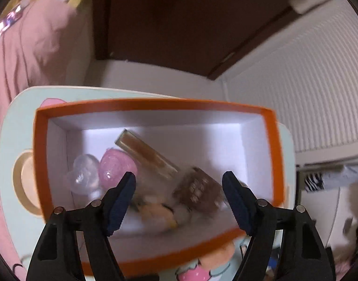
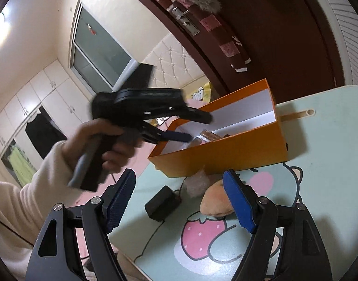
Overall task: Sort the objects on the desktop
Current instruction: 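Reach the left gripper into the box and grasp the perfume bottle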
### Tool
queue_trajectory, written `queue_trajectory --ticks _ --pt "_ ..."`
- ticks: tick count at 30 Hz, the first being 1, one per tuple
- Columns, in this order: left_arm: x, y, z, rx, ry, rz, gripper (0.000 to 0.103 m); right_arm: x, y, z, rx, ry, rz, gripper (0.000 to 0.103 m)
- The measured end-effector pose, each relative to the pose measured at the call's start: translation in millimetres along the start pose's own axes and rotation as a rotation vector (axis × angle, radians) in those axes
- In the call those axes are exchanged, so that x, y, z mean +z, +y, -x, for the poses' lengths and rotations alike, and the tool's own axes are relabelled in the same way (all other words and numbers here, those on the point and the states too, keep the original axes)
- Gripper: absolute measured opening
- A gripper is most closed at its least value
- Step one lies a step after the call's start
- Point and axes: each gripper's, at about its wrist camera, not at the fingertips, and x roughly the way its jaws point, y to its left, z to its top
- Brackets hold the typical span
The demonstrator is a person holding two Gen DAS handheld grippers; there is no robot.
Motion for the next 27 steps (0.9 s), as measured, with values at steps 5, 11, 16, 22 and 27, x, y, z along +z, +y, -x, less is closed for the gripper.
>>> queue_trajectory --ticks 5,11,16,22,27 --pt "11.8 5.0 -17.1 0.059 0.030 0.023 0.062 0.8 -2.7 2.7 0.020 -0.005 -0.022 0.078" --pt "7.4 0.0 -24.9 0.099 -0.005 -0.050 0.044 2.1 -11.1 3.0 0.040 -0.003 -0.072 0.078" --pt "7.3 5.8 -13.4 0.058 -0.031 -0.058 0.023 1.8 -13.0 2.8 0.035 -0.001 -0.078 0.078" --pt "6.9 10.2 -6.7 0.047 -0.020 -0.050 0.018 0.7 -15.1 1.1 0.029 0.007 -0.084 0.078" --pt "9.8 10.8 -10.1 0.019 -0.017 0.056 0.062 -0.5 -13.6 1.4 0.023 0.008 -0.072 0.078"
